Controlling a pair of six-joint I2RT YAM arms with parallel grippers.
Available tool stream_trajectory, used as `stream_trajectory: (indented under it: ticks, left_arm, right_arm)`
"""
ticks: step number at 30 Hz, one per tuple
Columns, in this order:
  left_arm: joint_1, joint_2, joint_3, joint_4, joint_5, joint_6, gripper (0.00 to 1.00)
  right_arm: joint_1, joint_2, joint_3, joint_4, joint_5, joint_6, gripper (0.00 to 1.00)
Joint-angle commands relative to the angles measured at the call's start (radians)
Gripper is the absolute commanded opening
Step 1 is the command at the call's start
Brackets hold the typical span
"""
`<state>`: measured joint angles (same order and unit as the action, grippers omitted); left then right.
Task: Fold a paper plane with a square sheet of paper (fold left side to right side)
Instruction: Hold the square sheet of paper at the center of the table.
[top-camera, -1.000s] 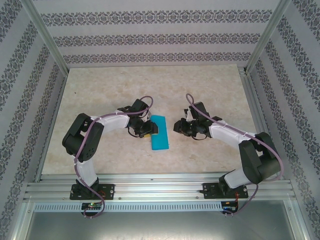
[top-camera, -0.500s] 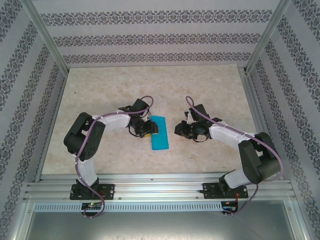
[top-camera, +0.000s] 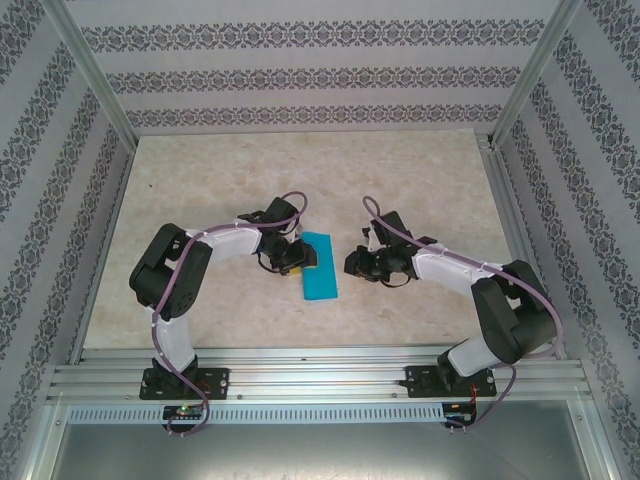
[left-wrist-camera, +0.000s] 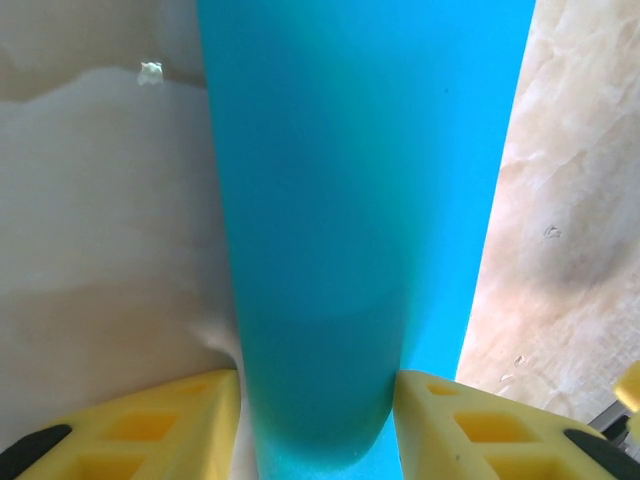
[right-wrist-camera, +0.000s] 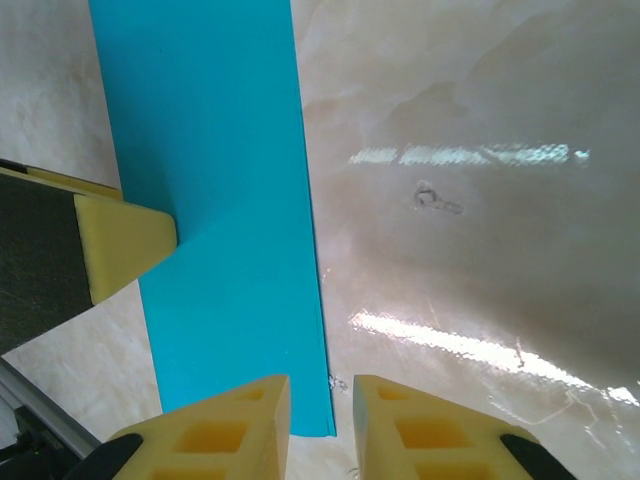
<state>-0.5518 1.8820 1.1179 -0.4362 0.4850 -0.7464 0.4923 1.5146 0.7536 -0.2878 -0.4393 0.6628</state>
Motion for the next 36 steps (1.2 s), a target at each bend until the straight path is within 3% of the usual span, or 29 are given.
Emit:
stream_trajectory:
  ticks: [1,17,36]
  left_arm:
    - [0.001,0.028,0.019,0.005,-0.033,-0.002,0.46]
    - [0.002,0.041,0.010,0.011,-0.037,-0.005,0.46]
    - [0.000,0.048,0.007,0.014,-0.037,-0.005,0.46]
  right_arm:
    - [0.030,0.035,0.037,0.048,-0.018,0.021,0.22]
    - [0.114,0.167,0.111,0.136,-0.032,0.087,0.18]
    - [0.119,0.249,0.127,0.105,0.004,0.074,0.16]
